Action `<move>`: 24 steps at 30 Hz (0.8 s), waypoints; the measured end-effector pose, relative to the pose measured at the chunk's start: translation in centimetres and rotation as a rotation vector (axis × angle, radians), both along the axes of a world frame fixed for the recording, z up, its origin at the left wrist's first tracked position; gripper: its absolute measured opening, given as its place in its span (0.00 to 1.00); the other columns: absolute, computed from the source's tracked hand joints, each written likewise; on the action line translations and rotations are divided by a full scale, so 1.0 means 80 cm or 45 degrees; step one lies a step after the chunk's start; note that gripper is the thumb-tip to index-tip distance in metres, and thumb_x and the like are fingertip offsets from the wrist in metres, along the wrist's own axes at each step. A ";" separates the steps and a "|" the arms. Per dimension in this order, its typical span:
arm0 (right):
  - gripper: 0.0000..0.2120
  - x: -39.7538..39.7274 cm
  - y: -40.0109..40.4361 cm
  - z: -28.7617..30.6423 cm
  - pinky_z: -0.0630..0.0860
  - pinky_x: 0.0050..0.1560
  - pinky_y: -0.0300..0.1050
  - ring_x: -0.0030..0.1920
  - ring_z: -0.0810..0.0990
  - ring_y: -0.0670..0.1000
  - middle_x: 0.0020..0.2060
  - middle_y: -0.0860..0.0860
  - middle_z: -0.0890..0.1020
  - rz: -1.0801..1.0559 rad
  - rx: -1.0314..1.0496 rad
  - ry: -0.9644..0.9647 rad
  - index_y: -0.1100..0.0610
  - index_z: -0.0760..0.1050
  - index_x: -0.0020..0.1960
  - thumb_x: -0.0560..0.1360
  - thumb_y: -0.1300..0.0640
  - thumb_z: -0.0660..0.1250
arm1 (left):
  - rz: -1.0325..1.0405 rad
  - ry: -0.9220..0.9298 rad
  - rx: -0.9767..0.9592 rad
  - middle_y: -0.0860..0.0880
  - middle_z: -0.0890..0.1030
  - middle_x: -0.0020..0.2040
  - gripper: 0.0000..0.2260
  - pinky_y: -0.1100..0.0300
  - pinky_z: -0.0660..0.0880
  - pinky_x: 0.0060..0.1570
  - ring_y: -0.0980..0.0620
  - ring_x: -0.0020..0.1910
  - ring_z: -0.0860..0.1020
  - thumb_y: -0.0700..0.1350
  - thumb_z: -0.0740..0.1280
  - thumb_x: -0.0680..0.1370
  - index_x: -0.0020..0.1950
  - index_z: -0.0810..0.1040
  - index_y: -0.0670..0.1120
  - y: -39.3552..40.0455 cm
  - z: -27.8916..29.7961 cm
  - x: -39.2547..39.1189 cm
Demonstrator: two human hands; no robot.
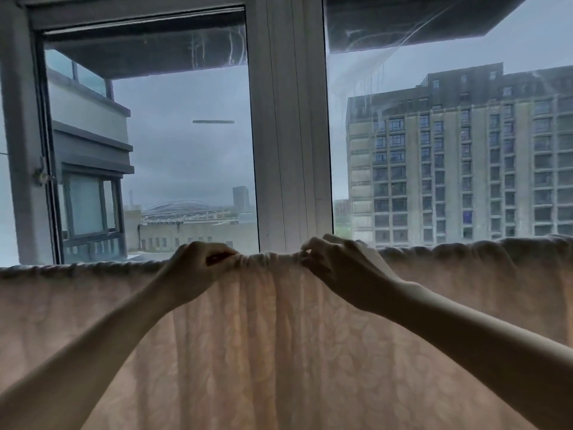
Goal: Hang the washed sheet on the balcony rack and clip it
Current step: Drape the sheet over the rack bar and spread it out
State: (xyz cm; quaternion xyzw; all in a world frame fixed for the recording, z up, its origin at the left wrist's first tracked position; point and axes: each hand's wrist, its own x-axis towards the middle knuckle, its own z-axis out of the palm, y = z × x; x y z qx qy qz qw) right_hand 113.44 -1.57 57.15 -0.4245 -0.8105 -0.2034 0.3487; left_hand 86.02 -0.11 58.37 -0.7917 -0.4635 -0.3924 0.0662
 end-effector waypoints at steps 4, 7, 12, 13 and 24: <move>0.07 -0.028 0.012 0.000 0.76 0.50 0.44 0.40 0.77 0.39 0.45 0.44 0.83 0.000 0.037 0.240 0.49 0.80 0.52 0.77 0.49 0.65 | 0.050 0.114 -0.018 0.63 0.82 0.44 0.10 0.56 0.77 0.50 0.63 0.45 0.79 0.63 0.64 0.74 0.49 0.81 0.61 0.008 0.000 -0.004; 0.04 -0.031 0.018 -0.001 0.75 0.46 0.41 0.40 0.79 0.41 0.42 0.43 0.84 -0.082 0.029 0.367 0.49 0.81 0.49 0.77 0.53 0.67 | 0.023 0.094 0.077 0.62 0.83 0.44 0.11 0.57 0.77 0.48 0.62 0.45 0.80 0.62 0.65 0.76 0.52 0.81 0.59 0.010 -0.004 -0.007; 0.07 -0.023 0.025 -0.008 0.69 0.41 0.42 0.37 0.77 0.46 0.37 0.46 0.80 -0.308 0.084 0.474 0.52 0.76 0.43 0.79 0.53 0.63 | -0.036 0.006 0.164 0.59 0.85 0.44 0.10 0.62 0.72 0.44 0.61 0.44 0.80 0.55 0.65 0.78 0.50 0.84 0.55 0.020 -0.007 -0.012; 0.08 -0.019 0.024 -0.009 0.66 0.40 0.42 0.37 0.77 0.48 0.35 0.47 0.79 -0.331 0.113 0.504 0.53 0.74 0.41 0.79 0.54 0.62 | -0.038 -0.010 0.184 0.57 0.85 0.44 0.08 0.62 0.71 0.43 0.59 0.43 0.81 0.52 0.66 0.78 0.49 0.85 0.53 0.022 -0.008 -0.012; 0.07 0.076 -0.021 0.002 0.73 0.37 0.42 0.37 0.79 0.47 0.36 0.47 0.81 -0.545 0.157 0.331 0.56 0.78 0.40 0.76 0.59 0.65 | 0.072 -0.081 0.386 0.51 0.85 0.38 0.07 0.62 0.67 0.36 0.50 0.38 0.82 0.46 0.67 0.78 0.46 0.84 0.50 0.027 -0.017 0.001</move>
